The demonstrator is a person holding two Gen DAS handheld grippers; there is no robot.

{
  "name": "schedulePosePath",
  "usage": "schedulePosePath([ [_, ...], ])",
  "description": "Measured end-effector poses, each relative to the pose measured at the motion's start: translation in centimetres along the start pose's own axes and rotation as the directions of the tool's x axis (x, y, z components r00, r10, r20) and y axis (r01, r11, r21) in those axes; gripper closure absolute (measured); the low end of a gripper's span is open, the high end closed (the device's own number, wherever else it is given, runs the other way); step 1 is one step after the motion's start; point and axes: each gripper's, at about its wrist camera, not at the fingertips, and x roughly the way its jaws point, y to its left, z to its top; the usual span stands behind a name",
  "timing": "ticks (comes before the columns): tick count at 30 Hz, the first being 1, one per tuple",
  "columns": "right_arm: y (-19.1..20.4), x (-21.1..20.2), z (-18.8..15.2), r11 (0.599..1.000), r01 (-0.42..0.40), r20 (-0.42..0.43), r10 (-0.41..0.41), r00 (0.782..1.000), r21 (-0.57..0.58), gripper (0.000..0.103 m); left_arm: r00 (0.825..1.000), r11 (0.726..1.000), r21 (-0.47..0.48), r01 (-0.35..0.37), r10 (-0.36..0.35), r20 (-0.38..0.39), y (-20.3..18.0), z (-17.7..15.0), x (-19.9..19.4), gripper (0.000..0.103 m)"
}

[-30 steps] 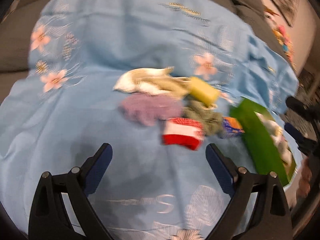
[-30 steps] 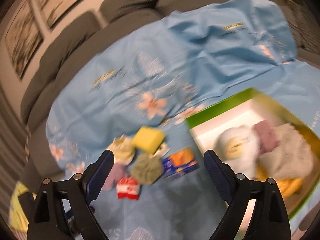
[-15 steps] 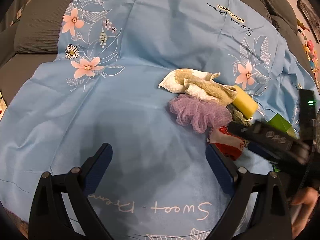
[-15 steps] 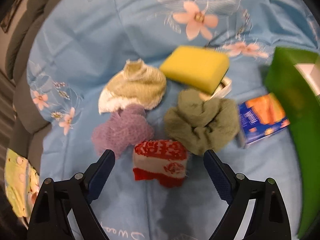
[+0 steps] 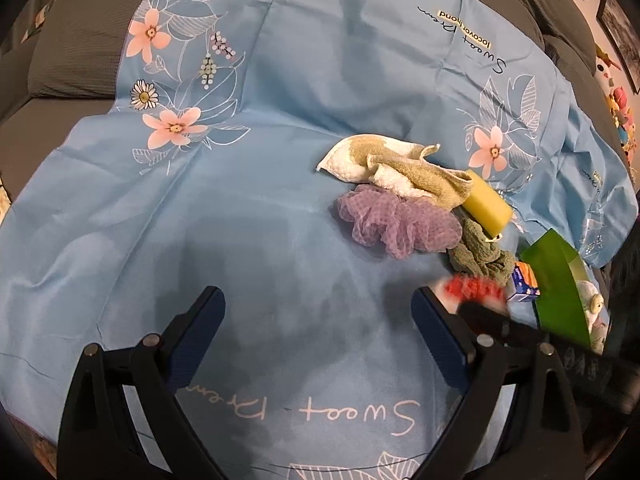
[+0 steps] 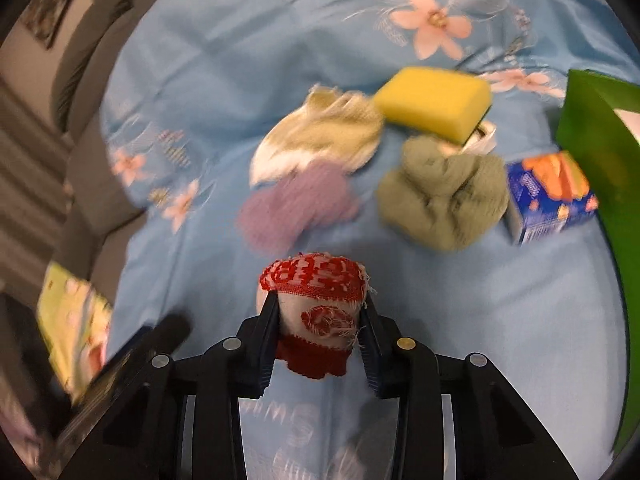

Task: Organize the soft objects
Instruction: 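Grasp the red-white sock with the left tool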

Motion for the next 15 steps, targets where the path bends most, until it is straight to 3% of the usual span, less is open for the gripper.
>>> schedulePosePath([
  [3,0.2,0.5,-0.9,1.0,-0.014,-0.077,0.013,0.997,-0.021,0.065,1.0,1.0,-0.008,0.017,-0.017,-0.011,0.0,-0.2,0.1,0.009],
  [6,-0.6,1.1,-1.0,0.999,0.035,-0.116,-0.036,0.993,-0.011,0.059,0.999,1.0,0.003,0.027,-0.026,-0.03,-0.5,-0.5,0.4,0.009],
  [8,-1.1,1.0,-0.8,0.999,0.033,-0.107,-0.031,0.994,0.013,0.046,0.998,0.999,0.01,0.036,-0.036,-0.047,-0.8,-0.7,0.7,0.009],
  [11,-1.9,-0.3,-0.4,0.999,0.034,-0.052,-0.032,0.998,0.038,0.036,0.994,0.997,-0.012,0.078,-0.079,-0.07,-0.8,-0.9,1.0,0.009],
  [15,-2.9,-1.3,0.2,0.998,0.023,-0.022,-0.021,1.0,0.062,0.034,0.991,0.995,0.003,0.103,-0.103,-0.085,-1.5,-1.0,1.2,0.009],
])
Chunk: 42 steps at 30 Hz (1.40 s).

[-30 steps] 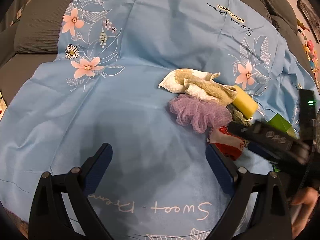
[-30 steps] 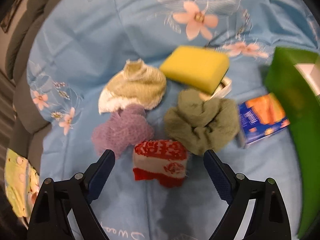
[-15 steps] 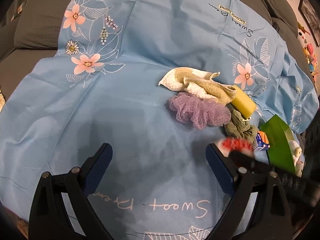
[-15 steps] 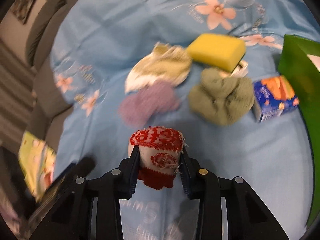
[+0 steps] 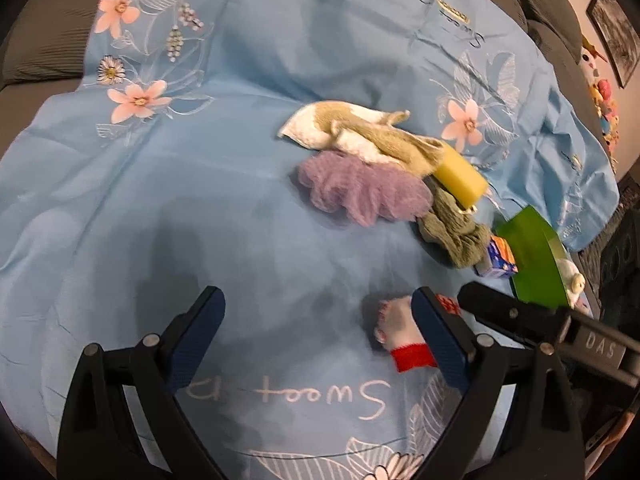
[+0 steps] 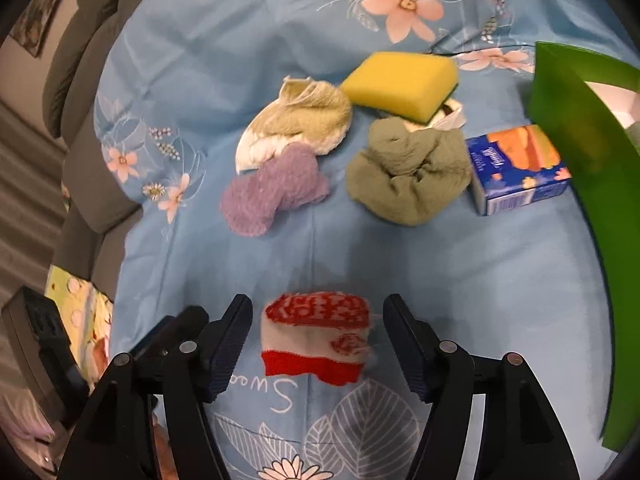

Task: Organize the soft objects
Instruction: 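Grasp the red-white sock with the left tool, then carry the sock with the right tool over the green box and open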

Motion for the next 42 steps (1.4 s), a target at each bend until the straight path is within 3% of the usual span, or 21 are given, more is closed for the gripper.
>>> schedulePosePath([
  [5,-0.5,0.3,0.1,0.999,-0.018,-0.01,0.018,1.0,0.042,0.033,0.997,0.998,0.028,0.065,-0.063,-0.055,-1.3,-0.8,0.9,0.01],
  [8,-0.5,1.1,0.1,0.998,-0.032,-0.022,0.034,0.999,0.061,0.033,0.992,0.994,0.055,0.094,-0.089,-0.086,-2.3,-1.4,1.7,0.017],
  [10,-0.3,1.7,-0.1,0.997,-0.038,-0.035,0.041,0.999,0.063,0.033,0.989,0.992,0.069,0.109,-0.101,-0.111,-2.8,-1.8,2.4,0.034],
  [14,-0.2,3.1,-0.3,0.997,-0.032,-0.069,0.037,0.997,0.063,0.04,0.976,0.985,0.057,0.162,-0.151,-0.154,-3.2,-2.2,3.6,0.048],
  [16,-0.2,3.6,-0.4,0.999,-0.013,-0.066,0.017,0.998,0.053,0.044,0.971,0.981,0.045,0.191,-0.182,-0.152,-3.2,-2.2,3.7,0.064],
  [17,-0.3,3.7,-0.3,0.998,-0.014,-0.063,0.018,0.998,0.053,0.045,0.969,0.977,0.045,0.207,-0.199,-0.149,-3.3,-2.2,3.6,0.067],
  [19,-0.3,3.8,-0.2,0.999,-0.018,-0.057,0.021,0.998,0.048,0.047,0.964,0.971,0.045,0.233,-0.225,-0.143,-3.4,-2.2,3.4,0.067],
  [25,0.0,2.5,-0.1,0.999,-0.043,-0.024,0.044,0.999,0.032,0.05,0.973,0.971,0.093,0.221,-0.213,-0.091,-4.4,-2.3,2.0,0.071],
  [30,1.2,-0.4,0.2,0.998,-0.055,0.074,0.055,0.996,-0.002,0.05,0.974,0.965,0.133,0.228,-0.226,-0.028,-5.8,-1.3,-0.1,0.072],
  [35,0.8,-5.4,1.6,0.996,-0.086,0.22,0.084,0.972,-0.001,0.05,0.964,0.944,0.228,0.24,-0.26,0.062,-9.4,0.4,-2.6,0.072],
  [38,-0.3,-8.7,2.4,0.997,-0.074,0.31,0.068,0.948,0.006,0.05,0.947,0.918,0.282,0.279,-0.312,0.076,-12.3,1.2,-3.5,0.072],
  [42,-3.5,-12.9,3.2,0.996,-0.056,0.418,0.022,0.908,0.069,0.05,0.925,0.863,0.391,0.32,-0.375,0.07,-17.6,1.7,-3.5,0.072],
])
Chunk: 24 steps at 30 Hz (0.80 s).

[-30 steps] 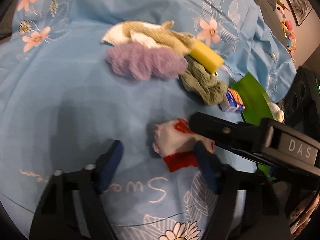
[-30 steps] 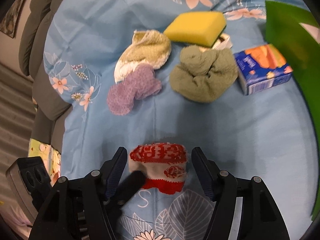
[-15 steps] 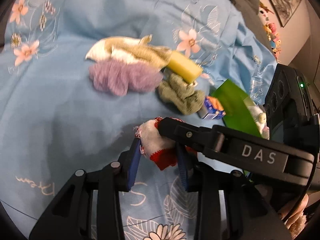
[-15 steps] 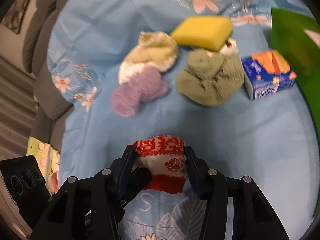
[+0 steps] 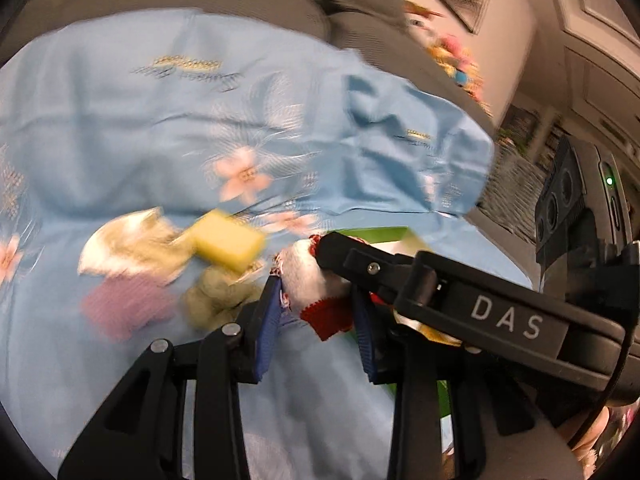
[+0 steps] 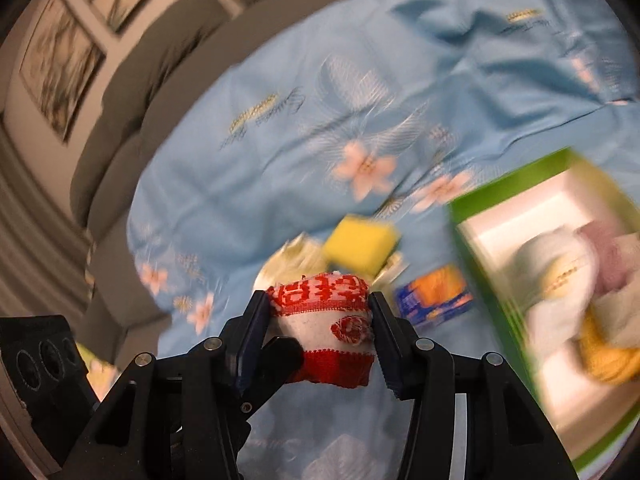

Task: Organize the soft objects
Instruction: 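Carry the sock with the right tool over the green box and open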

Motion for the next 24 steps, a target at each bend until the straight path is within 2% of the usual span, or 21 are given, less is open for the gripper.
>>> schedulePosePath([
  [3,-2.8,-2.1,1.6,0.997,0.049,0.078,-0.053,0.996,0.062,0.05,0.997,0.996,0.045,0.071,-0.07,-0.013,-2.9,1.4,2.2,0.072],
  [6,-6.1,-4.0,2.8,0.986,0.102,0.142,-0.121,0.982,0.134,0.05,0.987,0.984,0.087,0.157,-0.154,-0.044,-5.6,2.6,5.1,0.072],
  [12,-12.5,-5.6,4.3,0.949,0.168,0.175,-0.22,0.96,0.267,0.05,0.961,0.957,0.127,0.261,-0.246,-0.126,-10.4,2.9,10.5,0.072],
  [15,-15.7,-5.3,4.6,0.925,0.192,0.141,-0.249,0.958,0.329,0.05,0.949,0.949,0.136,0.283,-0.257,-0.181,-11.8,2.3,13.0,0.072],
  [21,-20.6,-3.2,4.0,0.868,0.235,0.023,-0.272,0.962,0.438,0.05,0.922,0.959,0.108,0.26,-0.214,-0.324,-13.0,0.7,17.7,0.074],
  [24,-21.2,-2.7,3.9,0.863,0.225,0.013,-0.258,0.966,0.453,0.051,0.934,0.96,0.152,0.235,-0.179,-0.309,-13.3,0.3,17.8,0.075],
])
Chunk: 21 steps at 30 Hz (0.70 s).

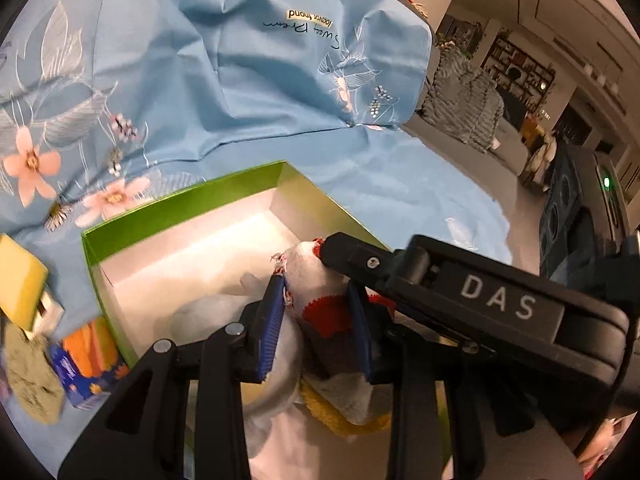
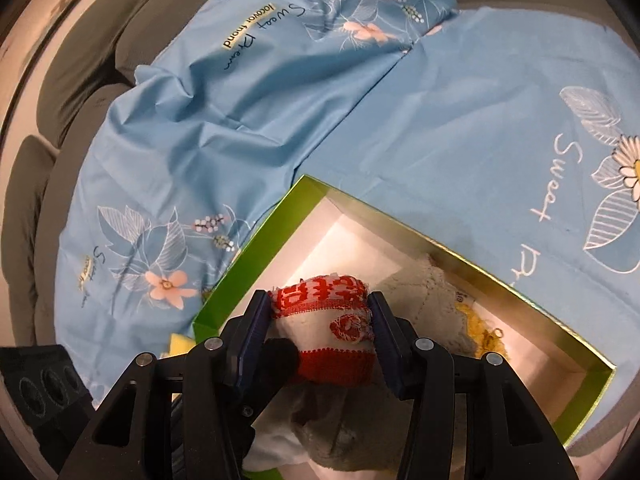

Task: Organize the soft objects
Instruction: 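Carry the sock with the right tool over the green box and open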

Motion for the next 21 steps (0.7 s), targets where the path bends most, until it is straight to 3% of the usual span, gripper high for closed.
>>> schedulePosePath([
  [9,-0.2,0.6,-0.2,1.0,0.024,-0.017,-0.023,1.0,0.017,0.05,0.995,0.993,0.07,-0.095,0.095,0.004,-0.8,-0.6,0.1,0.071],
  [11,-0.1,0.3,-0.2,1.0,0.02,-0.007,-0.02,1.0,0.011,0.05,0.996,0.995,0.055,-0.089,0.088,0.013,-0.7,-0.6,-0.2,0.068],
  [15,-0.1,-0.6,-0.2,1.0,0.018,0.025,-0.018,1.0,0.01,0.05,0.999,0.998,0.019,-0.052,0.052,0.007,-0.5,-0.6,-1.2,0.057],
  [19,-0.1,-1.8,-0.3,1.0,0.008,0.072,-0.009,0.997,0.013,0.05,0.995,0.995,0.042,-0.091,0.09,0.036,-0.9,-0.9,-3.0,0.038],
  [21,0.0,-2.4,-0.5,1.0,-0.013,0.09,0.012,0.996,0.017,0.042,0.993,0.993,0.044,-0.108,0.105,0.052,-0.9,-1.2,-4.0,0.033],
])
